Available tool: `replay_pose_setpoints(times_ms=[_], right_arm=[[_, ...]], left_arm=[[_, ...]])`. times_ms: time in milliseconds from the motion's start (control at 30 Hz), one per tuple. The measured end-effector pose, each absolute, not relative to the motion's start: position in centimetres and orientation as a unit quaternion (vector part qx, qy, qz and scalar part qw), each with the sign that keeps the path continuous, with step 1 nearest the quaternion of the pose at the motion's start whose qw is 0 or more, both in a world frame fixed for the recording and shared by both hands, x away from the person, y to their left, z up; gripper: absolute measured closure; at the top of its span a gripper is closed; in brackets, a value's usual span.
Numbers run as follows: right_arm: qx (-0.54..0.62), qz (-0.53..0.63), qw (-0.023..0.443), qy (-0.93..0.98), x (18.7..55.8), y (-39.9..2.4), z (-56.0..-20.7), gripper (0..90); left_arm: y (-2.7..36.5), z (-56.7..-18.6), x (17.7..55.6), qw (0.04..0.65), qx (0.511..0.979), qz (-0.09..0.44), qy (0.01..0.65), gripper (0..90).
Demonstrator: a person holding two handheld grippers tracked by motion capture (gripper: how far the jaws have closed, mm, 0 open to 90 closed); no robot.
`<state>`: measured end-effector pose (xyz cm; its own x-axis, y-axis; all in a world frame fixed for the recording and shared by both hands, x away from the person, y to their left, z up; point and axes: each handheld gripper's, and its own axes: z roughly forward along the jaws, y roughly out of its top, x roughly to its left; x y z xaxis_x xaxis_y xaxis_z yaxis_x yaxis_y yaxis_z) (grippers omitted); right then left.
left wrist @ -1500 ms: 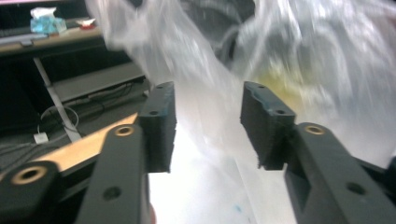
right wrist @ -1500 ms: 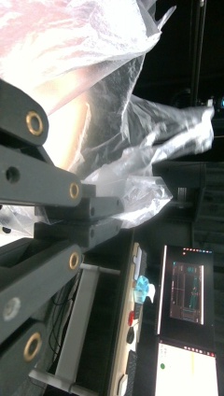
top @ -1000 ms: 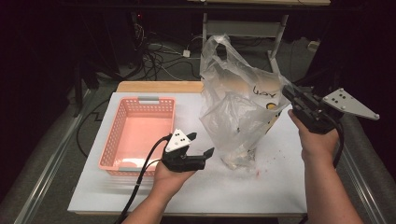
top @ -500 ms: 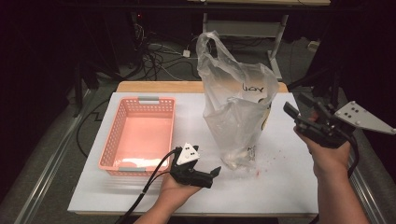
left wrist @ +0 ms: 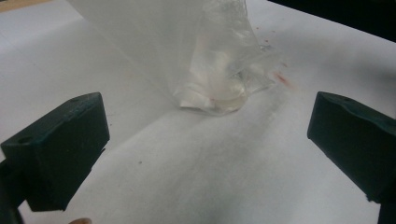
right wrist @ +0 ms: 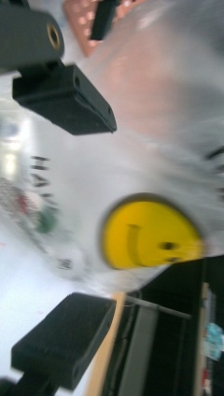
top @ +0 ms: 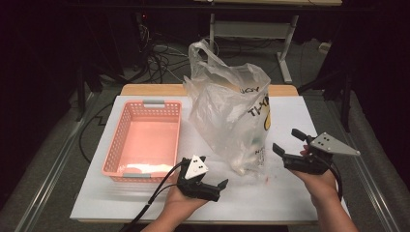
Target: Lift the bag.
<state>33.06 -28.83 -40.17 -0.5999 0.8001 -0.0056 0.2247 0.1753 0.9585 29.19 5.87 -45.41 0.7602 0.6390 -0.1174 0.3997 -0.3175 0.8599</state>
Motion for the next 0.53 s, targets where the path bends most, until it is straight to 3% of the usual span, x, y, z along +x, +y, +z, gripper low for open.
replay_pose_setpoints(times_ms=[133, 533], right_arm=[[0.368, 0.518, 0.264, 0.726, 32.6, -28.8, -42.4, 0.1], [0.376, 0.498, 0.266, 0.735, 30.9, -29.7, -45.5, 0.1]], left_arm=[[5.9, -46.0, 28.9, 0.489, 0.801, 0.122, 0.323, 0.0], [5.7, -48.0, 28.6, 0.464, 0.815, 0.121, 0.324, 0.0]])
